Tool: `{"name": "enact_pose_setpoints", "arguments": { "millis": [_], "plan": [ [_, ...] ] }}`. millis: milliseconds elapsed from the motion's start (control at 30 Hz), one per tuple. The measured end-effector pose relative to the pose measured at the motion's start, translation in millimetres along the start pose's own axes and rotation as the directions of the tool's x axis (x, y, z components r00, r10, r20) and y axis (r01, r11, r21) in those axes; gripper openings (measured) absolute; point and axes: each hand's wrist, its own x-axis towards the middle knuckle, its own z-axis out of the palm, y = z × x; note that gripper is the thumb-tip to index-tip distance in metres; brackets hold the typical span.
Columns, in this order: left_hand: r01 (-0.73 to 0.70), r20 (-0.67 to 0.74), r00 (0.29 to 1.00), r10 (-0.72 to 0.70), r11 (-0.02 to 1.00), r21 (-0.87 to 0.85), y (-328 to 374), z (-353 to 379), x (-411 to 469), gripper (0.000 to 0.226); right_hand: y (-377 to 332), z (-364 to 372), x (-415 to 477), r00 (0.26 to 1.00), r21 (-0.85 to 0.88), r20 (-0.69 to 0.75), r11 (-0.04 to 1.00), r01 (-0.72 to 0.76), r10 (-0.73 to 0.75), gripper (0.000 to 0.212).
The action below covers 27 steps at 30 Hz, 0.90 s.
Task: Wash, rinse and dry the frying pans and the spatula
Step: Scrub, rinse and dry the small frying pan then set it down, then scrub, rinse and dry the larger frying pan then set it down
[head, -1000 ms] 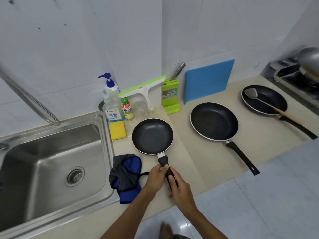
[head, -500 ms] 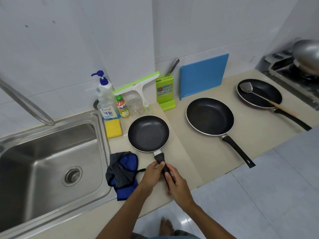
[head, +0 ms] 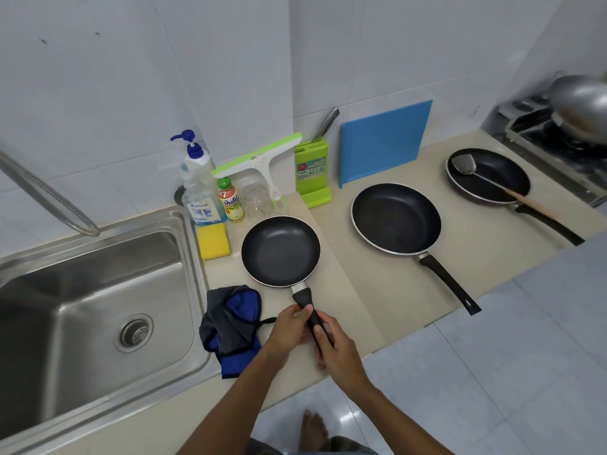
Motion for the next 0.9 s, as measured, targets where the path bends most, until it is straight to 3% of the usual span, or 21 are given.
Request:
{"name": "enact_pose_setpoints", "arguments": {
  "millis": [233,333,400,500,533,600,767,900],
  "plan": [
    [0.023,-0.049,0.999,-0.018,0.994,0.110,0.0,-8.5,-5.2,0.022,-4.3,8.6,-2.9,1.000,-0.066,-0.020,0.998,-0.012,0.011,0.039],
    [-0.065,-0.019,0.997,0.075,0.947,0.314,-4.0,-17.4,-7.8,0.031,-5.4,7.6,-2.7,1.000,-0.094,-0.013,0.996,-0.008,0.007,0.040],
    [-0.159,-0.008,0.980,0.197,0.812,0.562,-5.5,-20.4,-12.6,0.038,-5.0,2.8,-4.1,1.000,-0.148,-0.001,0.989,-0.013,0.013,0.044],
    [-0.224,0.026,0.895,0.444,0.400,0.889,-0.5,-19.3,-22.3,0.046,-2.7,-12.4,-4.6,1.000,-0.239,0.019,0.971,-0.015,0.020,0.048],
    [-0.238,0.078,0.861,0.503,0.263,0.935,3.6,-18.7,-25.7,0.049,-2.8,-19.0,-4.4,1.000,-0.280,0.022,0.960,-0.007,0.013,0.048],
    [-0.283,0.196,0.830,0.523,0.091,0.955,6.3,-17.0,-26.3,0.051,-3.7,-33.2,-3.0,1.000,-0.400,0.024,0.916,0.025,-0.017,0.049],
    [-0.409,0.426,0.756,0.497,-0.150,0.900,7.5,-2.8,-11.9,0.052,-0.3,-68.6,1.7,0.984,-0.661,0.034,0.734,0.152,-0.173,0.054],
    [-0.456,0.490,0.703,0.516,-0.201,0.867,15.2,26.9,5.3,0.052,10.0,-105.2,12.9,0.965,-0.764,0.037,0.615,0.196,-0.261,0.059]
  ]
}}
